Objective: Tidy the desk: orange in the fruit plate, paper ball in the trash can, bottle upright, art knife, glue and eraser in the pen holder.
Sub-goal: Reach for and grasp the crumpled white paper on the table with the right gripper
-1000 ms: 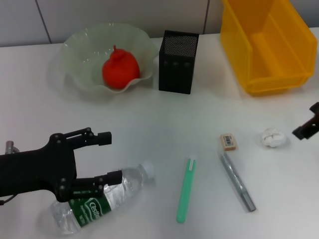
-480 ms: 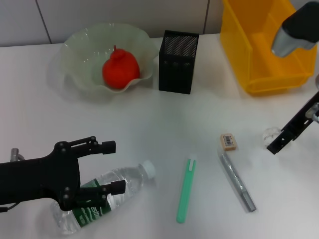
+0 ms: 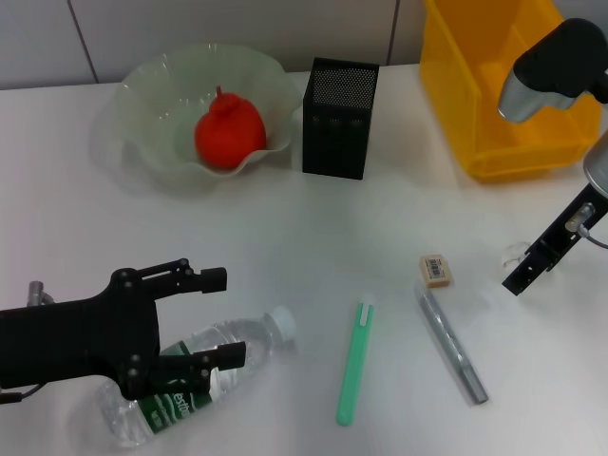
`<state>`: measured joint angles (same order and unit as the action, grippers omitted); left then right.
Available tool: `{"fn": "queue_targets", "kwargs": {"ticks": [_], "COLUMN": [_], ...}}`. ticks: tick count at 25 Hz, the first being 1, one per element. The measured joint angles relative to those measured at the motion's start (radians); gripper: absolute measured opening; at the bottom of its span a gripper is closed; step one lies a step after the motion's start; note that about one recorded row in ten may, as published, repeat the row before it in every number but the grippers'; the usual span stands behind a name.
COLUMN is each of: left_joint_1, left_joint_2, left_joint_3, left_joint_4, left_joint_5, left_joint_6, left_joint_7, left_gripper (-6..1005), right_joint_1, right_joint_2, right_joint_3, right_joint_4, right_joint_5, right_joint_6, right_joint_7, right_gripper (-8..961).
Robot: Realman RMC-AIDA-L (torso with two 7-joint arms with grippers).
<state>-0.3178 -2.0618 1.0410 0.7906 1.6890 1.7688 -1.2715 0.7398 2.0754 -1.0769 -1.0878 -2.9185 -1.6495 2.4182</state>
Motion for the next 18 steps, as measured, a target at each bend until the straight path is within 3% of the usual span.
{"fn": "queue_targets", "kwargs": {"ticks": [16, 18], "left_joint_1": [0.004, 0.007], "left_joint_2": [-0.001, -0.002], "left_joint_3": [-0.001, -0.001], "left_joint_4": [-0.013, -0.013], "left_joint_5": [0.0, 0.0], "left_joint_6": [0.003, 0.005], "left_joint_7": [0.017, 0.022], "left_gripper": [834, 834], "right_joint_1": [0.009, 0.007], "right_joint_2": [0.002, 0.002], "right_joint_3": [-0.046, -0.055], "right_joint_4": [0.071, 0.068], "right_joint_5": [-0.001, -0.001], "right_joint_6": [0.051, 0.051], "right_joint_7": [0.035, 0.035], "right_gripper": [804, 738]}}
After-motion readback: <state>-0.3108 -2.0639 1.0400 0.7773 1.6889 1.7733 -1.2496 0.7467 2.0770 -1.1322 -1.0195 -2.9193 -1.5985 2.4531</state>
